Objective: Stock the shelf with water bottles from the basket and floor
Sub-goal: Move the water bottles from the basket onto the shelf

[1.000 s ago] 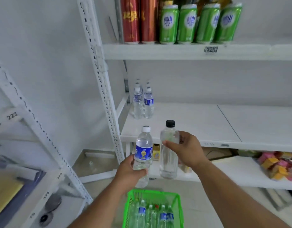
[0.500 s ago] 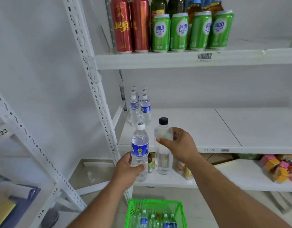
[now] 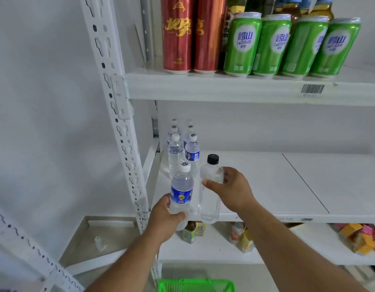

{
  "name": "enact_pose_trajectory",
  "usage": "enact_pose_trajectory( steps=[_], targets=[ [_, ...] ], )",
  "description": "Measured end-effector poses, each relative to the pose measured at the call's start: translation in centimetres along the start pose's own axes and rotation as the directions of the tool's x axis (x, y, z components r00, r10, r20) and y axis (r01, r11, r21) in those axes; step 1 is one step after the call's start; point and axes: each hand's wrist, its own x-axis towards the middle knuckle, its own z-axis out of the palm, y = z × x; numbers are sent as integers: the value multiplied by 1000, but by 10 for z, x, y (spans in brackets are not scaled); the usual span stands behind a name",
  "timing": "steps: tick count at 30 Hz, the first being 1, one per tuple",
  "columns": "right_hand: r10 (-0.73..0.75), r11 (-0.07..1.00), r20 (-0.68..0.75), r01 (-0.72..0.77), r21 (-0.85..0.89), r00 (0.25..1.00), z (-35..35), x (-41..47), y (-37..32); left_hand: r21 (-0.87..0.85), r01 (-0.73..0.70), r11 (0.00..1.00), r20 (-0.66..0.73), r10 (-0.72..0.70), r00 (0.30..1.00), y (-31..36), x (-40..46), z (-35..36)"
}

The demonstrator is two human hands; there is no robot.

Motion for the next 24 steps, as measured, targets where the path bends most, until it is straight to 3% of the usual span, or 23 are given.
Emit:
enact_pose_trajectory(
  steps=[16,24],
  targets=[
    [25,999,37,-27,41,999,54,101,22,58,117,991,-140,-108,984,-16,122,5],
    [34,998,31,-36,53,999,79,129,38,20,73,997,-125,-70,990,-25,159,11]
  ],
)
